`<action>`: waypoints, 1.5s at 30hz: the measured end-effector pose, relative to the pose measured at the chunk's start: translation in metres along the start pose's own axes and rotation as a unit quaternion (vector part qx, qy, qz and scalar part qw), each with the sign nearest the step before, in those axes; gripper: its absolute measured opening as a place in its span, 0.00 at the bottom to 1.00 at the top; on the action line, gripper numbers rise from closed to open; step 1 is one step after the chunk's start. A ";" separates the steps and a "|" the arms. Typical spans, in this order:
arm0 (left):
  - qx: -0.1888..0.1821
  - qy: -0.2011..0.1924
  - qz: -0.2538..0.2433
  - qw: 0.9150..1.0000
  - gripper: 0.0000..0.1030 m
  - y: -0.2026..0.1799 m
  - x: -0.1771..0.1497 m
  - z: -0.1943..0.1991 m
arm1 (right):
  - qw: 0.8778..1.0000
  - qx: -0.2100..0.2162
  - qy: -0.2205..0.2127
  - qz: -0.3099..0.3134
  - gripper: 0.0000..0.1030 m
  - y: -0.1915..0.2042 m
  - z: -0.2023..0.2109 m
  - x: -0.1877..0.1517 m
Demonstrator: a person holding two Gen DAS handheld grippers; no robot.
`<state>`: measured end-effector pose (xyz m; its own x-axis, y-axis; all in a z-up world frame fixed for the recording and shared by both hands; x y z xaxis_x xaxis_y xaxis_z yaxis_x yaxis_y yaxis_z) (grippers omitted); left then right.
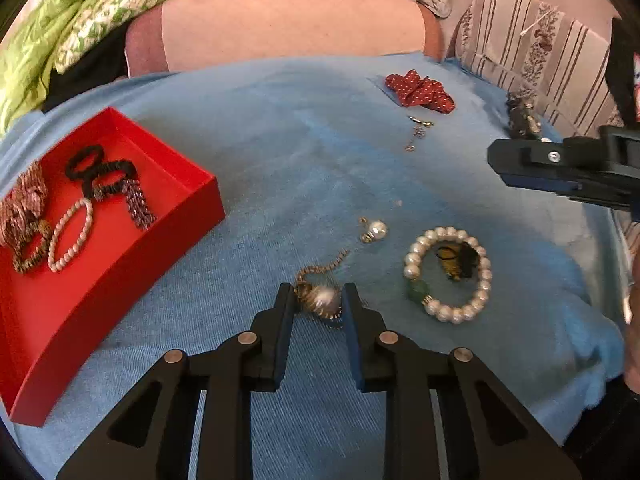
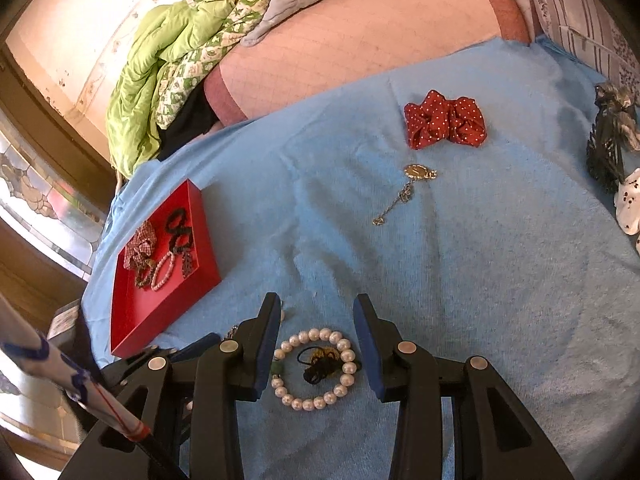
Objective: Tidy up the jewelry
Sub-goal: 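Grasp the gold-chained pearl pendant with the left gripper while the right gripper grasps a pearl earring, then carry the pendant and earring into the red tray and open both grippers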
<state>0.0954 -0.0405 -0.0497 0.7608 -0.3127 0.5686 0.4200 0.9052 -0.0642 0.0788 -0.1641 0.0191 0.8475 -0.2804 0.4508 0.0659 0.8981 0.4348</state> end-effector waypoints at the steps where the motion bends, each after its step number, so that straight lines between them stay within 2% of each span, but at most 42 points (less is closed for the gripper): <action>1: 0.008 0.000 -0.005 1.000 0.21 0.000 0.000 -0.001 | 1.000 0.000 0.001 0.001 0.40 0.001 0.000 0.000; 5: 0.025 -0.009 0.001 1.000 0.21 0.006 0.005 0.003 | 1.000 0.003 0.005 0.005 0.40 0.006 -0.006 -0.001; 12: 0.005 -0.077 0.044 0.996 0.21 0.032 0.029 0.043 | 0.999 0.013 0.026 0.034 0.40 0.027 -0.030 -0.007; 15: 0.011 -0.096 0.053 0.994 0.21 0.045 0.035 0.056 | 0.998 0.011 0.039 0.052 0.34 0.038 -0.046 -0.011; 21: 0.012 -0.099 0.054 0.994 0.21 0.055 0.036 0.065 | 0.994 -0.008 0.056 0.089 0.33 0.046 -0.068 -0.021; 24: 0.009 -0.101 0.056 0.993 0.21 0.056 0.037 0.067 | 0.992 -0.024 0.060 0.109 0.29 0.049 -0.078 -0.024; 27: 0.011 -0.101 0.056 0.993 0.21 0.056 0.037 0.067 | 0.988 -0.047 0.063 0.132 0.20 0.049 -0.088 -0.028; 31: 0.018 -0.106 0.056 0.993 0.21 0.060 0.037 0.072 | 0.982 -0.068 0.061 0.166 0.19 0.054 -0.087 -0.030; 33: 0.020 -0.111 0.058 0.992 0.21 0.062 0.038 0.074 | 0.983 -0.066 0.049 0.162 0.19 0.055 -0.081 -0.027; 38: 0.022 -0.128 0.065 0.989 0.21 0.068 0.043 0.086 | 0.992 -0.012 -0.011 0.123 0.19 0.067 -0.046 0.001; 41: 0.025 -0.137 0.072 0.988 0.21 0.075 0.046 0.092 | 0.993 0.016 -0.045 0.105 0.19 0.073 -0.026 0.015; 45: 0.031 -0.148 0.086 0.985 0.21 0.088 0.049 0.100 | 0.992 0.041 -0.069 0.100 0.19 0.086 -0.013 0.024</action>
<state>0.1205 0.0530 0.0550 0.6366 -0.0649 0.7685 0.2596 0.9563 -0.1343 0.1122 -0.0888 0.0573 0.7583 -0.1490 0.6347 -0.1442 0.9111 0.3862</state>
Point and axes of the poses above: each gripper's, at about its wrist camera, not at the fingertips, and z roughly against the way its jaws point, y to its left, x to its top, the point moved 10 cm from there along -z, roughly the way its jaws point
